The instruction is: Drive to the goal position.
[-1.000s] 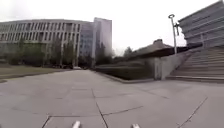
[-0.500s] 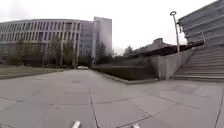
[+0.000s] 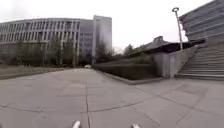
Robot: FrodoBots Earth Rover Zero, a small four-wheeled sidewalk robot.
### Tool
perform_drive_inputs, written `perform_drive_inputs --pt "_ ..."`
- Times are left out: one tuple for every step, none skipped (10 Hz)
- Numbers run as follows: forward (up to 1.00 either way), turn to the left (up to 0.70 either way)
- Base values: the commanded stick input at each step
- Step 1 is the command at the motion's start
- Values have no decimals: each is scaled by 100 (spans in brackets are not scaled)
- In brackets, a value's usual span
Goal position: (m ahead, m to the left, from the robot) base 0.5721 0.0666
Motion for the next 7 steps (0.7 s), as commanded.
perform_drive_inputs --pt "70 -1" --pt "70 -1" --pt "70 -1" --pt "70 -1" --pt "70 -1" --pt "70 -1" --pt "70 -1"
